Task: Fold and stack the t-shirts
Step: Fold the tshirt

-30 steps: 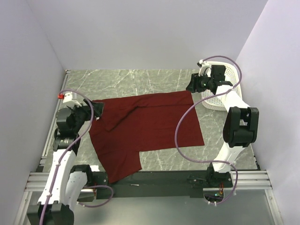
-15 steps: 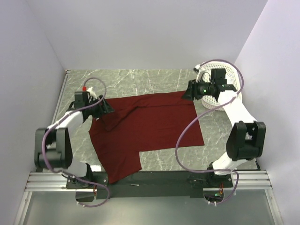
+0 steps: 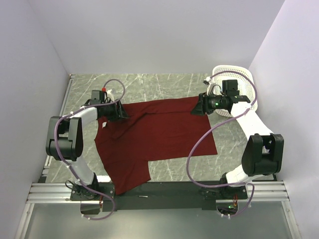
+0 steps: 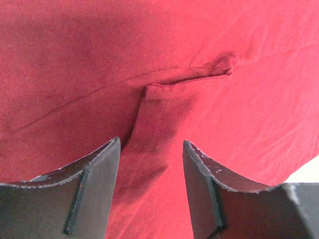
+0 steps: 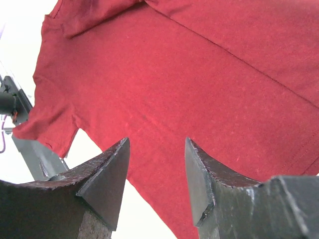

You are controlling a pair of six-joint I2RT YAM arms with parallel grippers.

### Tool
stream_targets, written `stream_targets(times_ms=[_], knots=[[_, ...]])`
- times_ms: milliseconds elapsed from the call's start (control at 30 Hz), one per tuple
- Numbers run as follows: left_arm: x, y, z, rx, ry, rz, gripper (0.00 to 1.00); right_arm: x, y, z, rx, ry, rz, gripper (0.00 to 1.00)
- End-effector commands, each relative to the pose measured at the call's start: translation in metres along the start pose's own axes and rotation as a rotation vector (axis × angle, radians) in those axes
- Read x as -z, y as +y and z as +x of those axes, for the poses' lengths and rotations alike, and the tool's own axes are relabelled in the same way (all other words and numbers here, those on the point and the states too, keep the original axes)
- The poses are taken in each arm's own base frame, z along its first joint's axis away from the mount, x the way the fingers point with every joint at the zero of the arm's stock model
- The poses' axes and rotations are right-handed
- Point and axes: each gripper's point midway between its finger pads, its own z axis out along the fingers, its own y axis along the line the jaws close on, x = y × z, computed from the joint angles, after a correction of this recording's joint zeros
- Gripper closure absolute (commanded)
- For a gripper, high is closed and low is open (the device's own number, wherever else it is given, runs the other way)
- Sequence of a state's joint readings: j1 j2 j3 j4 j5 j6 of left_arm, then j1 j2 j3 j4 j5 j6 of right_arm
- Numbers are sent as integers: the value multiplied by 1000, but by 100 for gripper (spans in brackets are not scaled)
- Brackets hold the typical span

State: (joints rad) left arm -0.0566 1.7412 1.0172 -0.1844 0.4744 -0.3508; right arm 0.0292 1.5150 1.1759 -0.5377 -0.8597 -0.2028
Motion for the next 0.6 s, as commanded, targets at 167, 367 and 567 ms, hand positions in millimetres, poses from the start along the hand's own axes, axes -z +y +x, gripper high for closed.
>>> stream_targets(times_ms=[167, 367, 567], knots=[[-8, -7, -11, -62, 18, 8, 41, 4, 7, -5, 23, -23, -22, 45], [-10, -6, 4, -65, 75, 20, 42, 6, 7, -6, 26, -31, -25, 45], [-4, -13, 4, -75, 69, 41, 48, 8, 8, -6, 28, -36, -27, 45]])
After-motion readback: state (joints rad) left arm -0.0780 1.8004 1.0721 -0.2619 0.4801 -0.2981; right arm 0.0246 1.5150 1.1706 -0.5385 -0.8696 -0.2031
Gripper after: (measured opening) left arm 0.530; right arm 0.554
